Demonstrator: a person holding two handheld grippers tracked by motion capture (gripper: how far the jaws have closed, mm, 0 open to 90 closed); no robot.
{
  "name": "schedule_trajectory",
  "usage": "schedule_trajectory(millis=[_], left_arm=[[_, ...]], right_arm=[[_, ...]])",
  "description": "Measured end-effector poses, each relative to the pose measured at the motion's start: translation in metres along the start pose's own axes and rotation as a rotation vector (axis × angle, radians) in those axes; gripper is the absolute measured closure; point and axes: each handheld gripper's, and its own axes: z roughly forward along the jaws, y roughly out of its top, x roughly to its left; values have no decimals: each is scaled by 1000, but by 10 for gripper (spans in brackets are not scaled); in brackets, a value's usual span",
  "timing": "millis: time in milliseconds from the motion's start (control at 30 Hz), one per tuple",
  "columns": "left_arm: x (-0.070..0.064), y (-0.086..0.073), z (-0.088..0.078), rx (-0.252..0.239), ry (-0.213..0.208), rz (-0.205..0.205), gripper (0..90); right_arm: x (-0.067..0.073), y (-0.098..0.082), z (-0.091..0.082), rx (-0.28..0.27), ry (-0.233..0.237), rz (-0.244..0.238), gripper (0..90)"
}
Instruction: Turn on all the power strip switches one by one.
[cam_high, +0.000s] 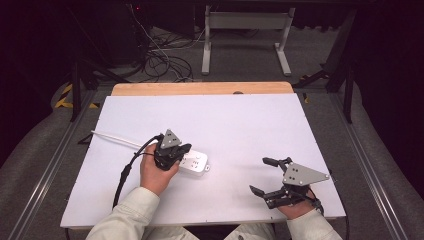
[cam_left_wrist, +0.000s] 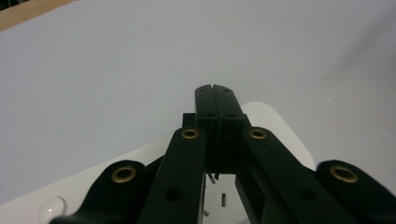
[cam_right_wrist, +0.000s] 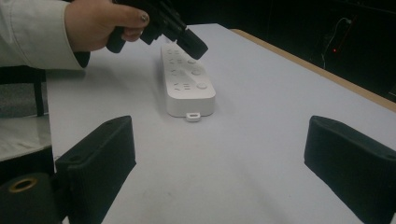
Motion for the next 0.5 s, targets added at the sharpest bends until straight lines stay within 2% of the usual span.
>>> schedule_trajectory(millis=[167, 367, 467, 500], left_arm=[[-1, 0, 2, 12, -20, -22, 900], [-5, 3, 2, 10, -34, -15, 900], [-7, 2, 6, 21, -40, -6, 900], [-9, 2, 9, 22, -49, -14, 900]], right_arm=[[1, 0, -1, -2, 1, -4, 92], [1, 0, 0, -1, 2, -3, 92], [1, 0, -1, -3, 1, -2, 92], [0, 0, -1, -5, 0, -5, 92]])
